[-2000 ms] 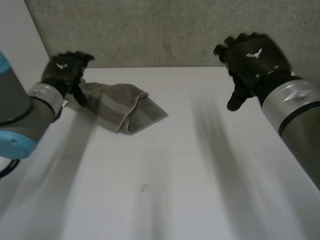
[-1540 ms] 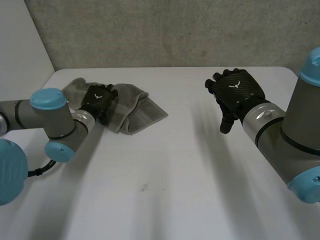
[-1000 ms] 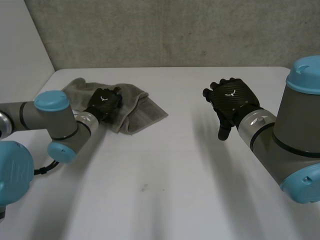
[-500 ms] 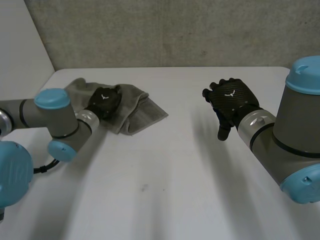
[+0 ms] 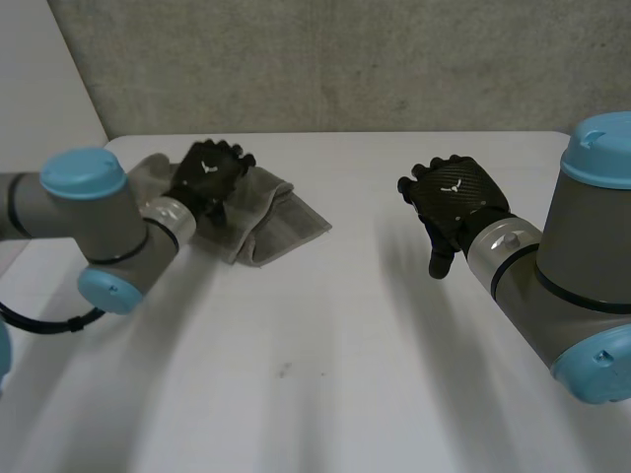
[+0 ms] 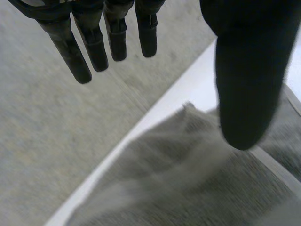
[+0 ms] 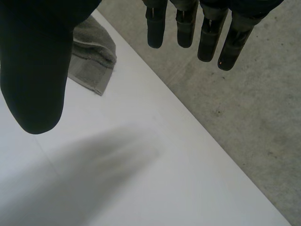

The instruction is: Fold the laundry

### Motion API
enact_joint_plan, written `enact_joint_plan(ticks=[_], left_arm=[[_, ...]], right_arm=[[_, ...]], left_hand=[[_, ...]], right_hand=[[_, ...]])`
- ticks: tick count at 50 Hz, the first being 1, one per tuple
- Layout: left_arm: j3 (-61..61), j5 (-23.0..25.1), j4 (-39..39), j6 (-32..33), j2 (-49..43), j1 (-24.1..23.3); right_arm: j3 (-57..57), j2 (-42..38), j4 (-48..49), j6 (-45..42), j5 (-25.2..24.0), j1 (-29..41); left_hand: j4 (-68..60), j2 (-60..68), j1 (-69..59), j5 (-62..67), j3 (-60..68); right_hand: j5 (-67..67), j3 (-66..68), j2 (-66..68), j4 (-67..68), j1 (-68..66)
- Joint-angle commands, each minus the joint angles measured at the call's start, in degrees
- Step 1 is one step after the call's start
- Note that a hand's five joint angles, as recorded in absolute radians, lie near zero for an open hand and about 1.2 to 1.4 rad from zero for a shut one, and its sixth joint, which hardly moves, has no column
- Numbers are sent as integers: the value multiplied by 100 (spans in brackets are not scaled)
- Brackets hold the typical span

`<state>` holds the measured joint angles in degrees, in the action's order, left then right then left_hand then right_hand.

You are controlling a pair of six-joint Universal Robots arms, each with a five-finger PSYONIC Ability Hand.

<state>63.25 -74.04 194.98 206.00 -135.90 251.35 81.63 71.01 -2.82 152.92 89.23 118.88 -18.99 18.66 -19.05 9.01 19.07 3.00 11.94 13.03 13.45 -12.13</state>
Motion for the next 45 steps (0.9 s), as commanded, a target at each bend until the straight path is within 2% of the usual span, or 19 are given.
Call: enact_joint_plan(ticks=[1,5,7,14,27,35,37,38,39,45], left_arm=[[-313,4,-12,11,-674,10],[-444,4,-4,11,-806,10],[-585,4,-12,11,-929,19],[-814,4,-12,19,-1079,19],[-1078,30,-135,63,-1334,19],[-1104,258,-188,204,-1404,19],[-1096,276,-232,300,-1422,19],[-1095,276,-232,301,-1422,19],[-1095,302,-241,336,-1413,19],[-1034,241,-206,362,-1229,19]], right_arm=[[2,-8,1,-8,-2,3],[-7,-43,10,-8,-2,12],[-7,-52,10,-8,-2,12],[-7,-79,10,-8,-2,12],[-7,-140,10,-8,-10,12],[-7,-149,1,-8,-10,12],[-7,-149,1,-8,-10,12],[-7,-149,1,-8,-10,12],[-7,-158,9,-8,-10,12],[-7,-158,10,-8,-10,12]], left_hand=[[189,-156,195,-191,-197],[-63,96,-57,61,55],[-783,816,-777,781,775],[-1997,2030,-1991,1995,1989],[-1999,2032,-1993,1997,1991],[-2184,2217,-2178,2182,2176],[-4592,4625,-4586,4590,4584],[-4606,4639,-4600,4604,4598],[-5789,5822,-5783,5787,5780],[-6101,6134,-6095,6099,6093]], right_hand=[[-300,-194,-303,-345,213],[-300,-194,-303,-345,213],[-300,-194,-303,-345,213],[-300,-194,-303,-345,213],[-300,-194,-303,-345,213],[-300,-194,-303,-345,213],[-300,-194,-303,-345,213],[-300,-194,-303,-345,213],[-300,-194,-303,-345,213],[-300,-194,-303,-345,213]])
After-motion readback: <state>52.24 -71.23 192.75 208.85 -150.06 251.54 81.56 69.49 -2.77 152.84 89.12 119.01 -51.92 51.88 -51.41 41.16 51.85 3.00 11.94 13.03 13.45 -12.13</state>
